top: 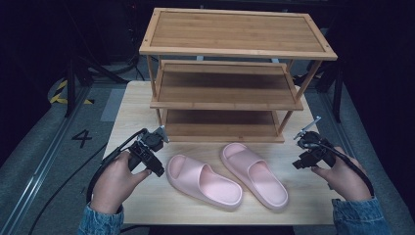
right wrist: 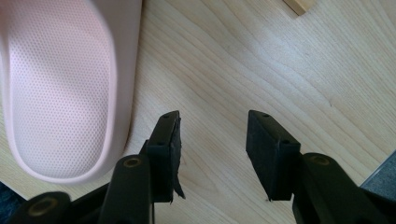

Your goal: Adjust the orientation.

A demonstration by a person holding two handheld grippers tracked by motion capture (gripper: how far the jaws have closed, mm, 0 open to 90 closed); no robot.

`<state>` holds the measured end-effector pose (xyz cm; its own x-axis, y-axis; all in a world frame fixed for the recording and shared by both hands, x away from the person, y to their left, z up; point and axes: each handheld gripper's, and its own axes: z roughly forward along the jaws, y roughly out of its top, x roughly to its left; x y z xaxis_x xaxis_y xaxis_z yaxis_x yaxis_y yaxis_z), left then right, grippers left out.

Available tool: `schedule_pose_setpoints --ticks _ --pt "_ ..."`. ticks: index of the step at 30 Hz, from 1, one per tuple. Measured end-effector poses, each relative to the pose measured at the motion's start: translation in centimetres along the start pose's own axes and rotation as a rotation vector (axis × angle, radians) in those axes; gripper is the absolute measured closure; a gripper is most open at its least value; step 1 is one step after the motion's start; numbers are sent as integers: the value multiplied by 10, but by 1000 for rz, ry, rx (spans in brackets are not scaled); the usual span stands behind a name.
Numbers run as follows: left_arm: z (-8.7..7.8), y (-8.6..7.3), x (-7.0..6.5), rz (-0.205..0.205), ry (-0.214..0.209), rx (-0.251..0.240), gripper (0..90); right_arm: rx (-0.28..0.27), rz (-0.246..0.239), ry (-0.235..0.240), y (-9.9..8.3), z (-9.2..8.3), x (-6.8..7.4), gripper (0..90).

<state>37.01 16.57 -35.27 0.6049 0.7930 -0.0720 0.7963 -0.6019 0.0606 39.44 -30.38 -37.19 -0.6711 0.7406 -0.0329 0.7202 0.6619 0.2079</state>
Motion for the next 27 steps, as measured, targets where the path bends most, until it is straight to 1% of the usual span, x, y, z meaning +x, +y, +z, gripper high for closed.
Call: schedule_pose_setpoints --ticks 1,2,3,5,6,7,8,10,11,12,13,14,15,16,17,18,20,22,23,24,26,27 --pt "3 1 2 -41 23 45 447 -1 -4 -1 0 1 1 555" --pt "3 1 2 -41 23 45 450 -1 -4 -1 0 1 1 555" --pt "4 1 3 -55 20 58 456 -5 -5 -3 -1 1 2 554" --pt "3 1 5 -39 12 40 456 -6 -4 -4 -2 1 2 551" --pt "2 2 4 -38 3 34 456 -4 -2 -4 -2 1 2 547" --pt "2 2 4 -38 3 34 457 -4 -2 -4 -2 1 2 547" --pt "1 2 3 -26 -5 17 457 -6 0 -1 -3 1 2 544" --pt "0 3 0 -17 -10 6 464 -3 4 -6 -4 2 1 539" --pt "-1 3 -1 -6 -11 3 464 -3 4 -6 -4 2 1 539" --pt "-1 4 -5 -11 -30 6 492 -1 8 -6 -4 2 2 535" --pt "-1 4 -5 -11 -30 6 496 -1 8 -6 -4 2 2 535" --pt "-1 5 -8 -7 -36 11 496 -2 1 -6 -4 2 2 535" --pt "-1 6 -12 -8 -41 18 514 -5 3 -11 -4 2 3 535" --pt "-3 8 -19 19 -50 10 560 -9 4 -9 -5 2 2 536" --pt "-3 8 -19 19 -50 10 570 -9 4 -9 -5 2 2 536" --pt "-5 9 -23 33 -53 4 570 -9 4 -8 -6 2 2 535" --pt "-9 13 -33 59 -87 -32 592 -8 11 -11 -9 3 2 534" --pt "-11 18 -40 89 -112 -57 604 -4 16 -15 -12 3 2 532" --pt "-12 21 -44 110 -108 -70 610 -3 20 -14 -13 4 2 532" --pt "-12 24 -48 108 -106 -78 611 -1 22 -15 -15 4 1 531" --pt "-9 30 -54 122 -109 -69 611 1 26 -18 -19 3 1 531" --pt "-8 33 -57 143 -116 -74 611 -2 32 -20 -20 3 1 531"
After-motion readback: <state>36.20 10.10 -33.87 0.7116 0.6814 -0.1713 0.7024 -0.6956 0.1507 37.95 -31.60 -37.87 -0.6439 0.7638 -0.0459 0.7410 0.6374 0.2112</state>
